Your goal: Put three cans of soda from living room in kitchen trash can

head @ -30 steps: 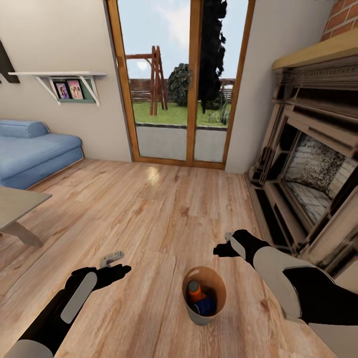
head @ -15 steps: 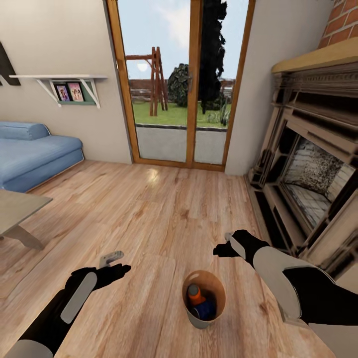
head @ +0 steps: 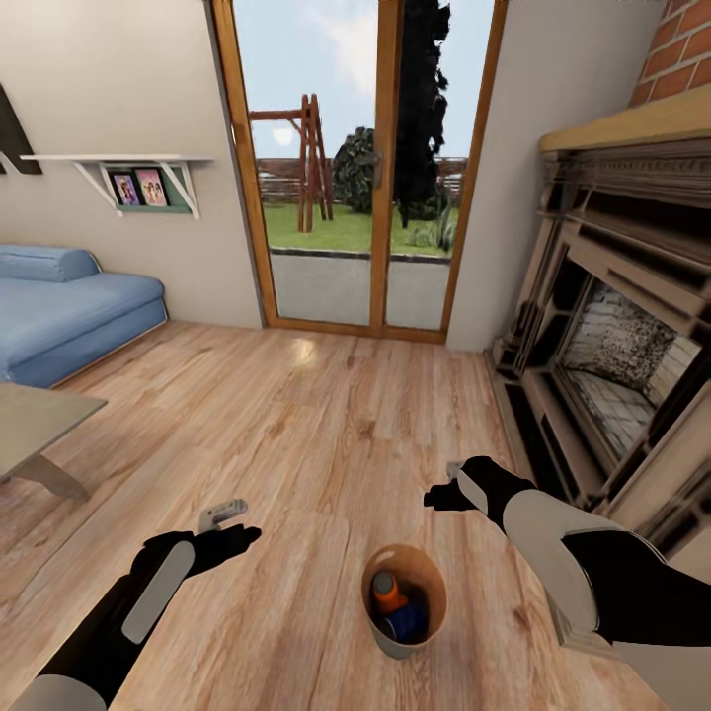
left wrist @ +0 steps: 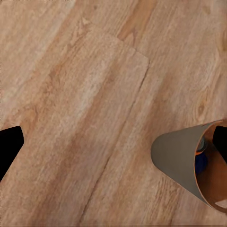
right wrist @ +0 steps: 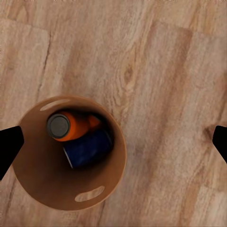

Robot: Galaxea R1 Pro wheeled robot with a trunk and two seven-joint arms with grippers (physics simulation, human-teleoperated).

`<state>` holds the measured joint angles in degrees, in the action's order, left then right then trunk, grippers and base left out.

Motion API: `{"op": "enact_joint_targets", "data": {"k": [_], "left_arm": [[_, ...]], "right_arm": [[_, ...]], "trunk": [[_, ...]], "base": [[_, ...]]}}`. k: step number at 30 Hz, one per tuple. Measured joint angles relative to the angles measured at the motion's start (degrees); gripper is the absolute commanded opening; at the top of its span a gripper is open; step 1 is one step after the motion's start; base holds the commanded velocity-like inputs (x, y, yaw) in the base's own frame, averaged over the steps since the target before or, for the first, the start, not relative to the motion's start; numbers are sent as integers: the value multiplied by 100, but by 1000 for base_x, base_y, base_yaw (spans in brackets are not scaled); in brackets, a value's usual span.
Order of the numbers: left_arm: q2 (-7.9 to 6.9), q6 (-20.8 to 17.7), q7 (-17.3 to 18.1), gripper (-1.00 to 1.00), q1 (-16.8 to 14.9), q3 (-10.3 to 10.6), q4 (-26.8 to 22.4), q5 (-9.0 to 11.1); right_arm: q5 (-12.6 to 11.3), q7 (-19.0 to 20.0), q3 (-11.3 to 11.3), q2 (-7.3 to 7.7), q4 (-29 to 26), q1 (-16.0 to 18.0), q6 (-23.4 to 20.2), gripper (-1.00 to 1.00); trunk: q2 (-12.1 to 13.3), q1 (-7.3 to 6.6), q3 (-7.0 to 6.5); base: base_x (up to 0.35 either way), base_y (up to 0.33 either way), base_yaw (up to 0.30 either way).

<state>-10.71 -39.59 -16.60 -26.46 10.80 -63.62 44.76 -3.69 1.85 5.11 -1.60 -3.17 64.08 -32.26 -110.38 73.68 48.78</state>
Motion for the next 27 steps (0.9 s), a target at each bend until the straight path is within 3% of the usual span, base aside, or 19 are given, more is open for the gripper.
{"op": "enact_joint_targets", "data": {"k": [13, 27], "left_arm": [[2, 4, -2, 100, 0, 86, 15, -456], [2, 10, -1, 100, 0, 87, 16, -527]], "right_arm": [[12, 6, 1, 2, 0, 0, 0, 100], [6, 9, 6, 0, 8, 0, 0, 100]], "trunk": [[521, -286, -233], [1083, -593, -485]], "base": [[0, 0, 0], [0, 0, 0]]}}
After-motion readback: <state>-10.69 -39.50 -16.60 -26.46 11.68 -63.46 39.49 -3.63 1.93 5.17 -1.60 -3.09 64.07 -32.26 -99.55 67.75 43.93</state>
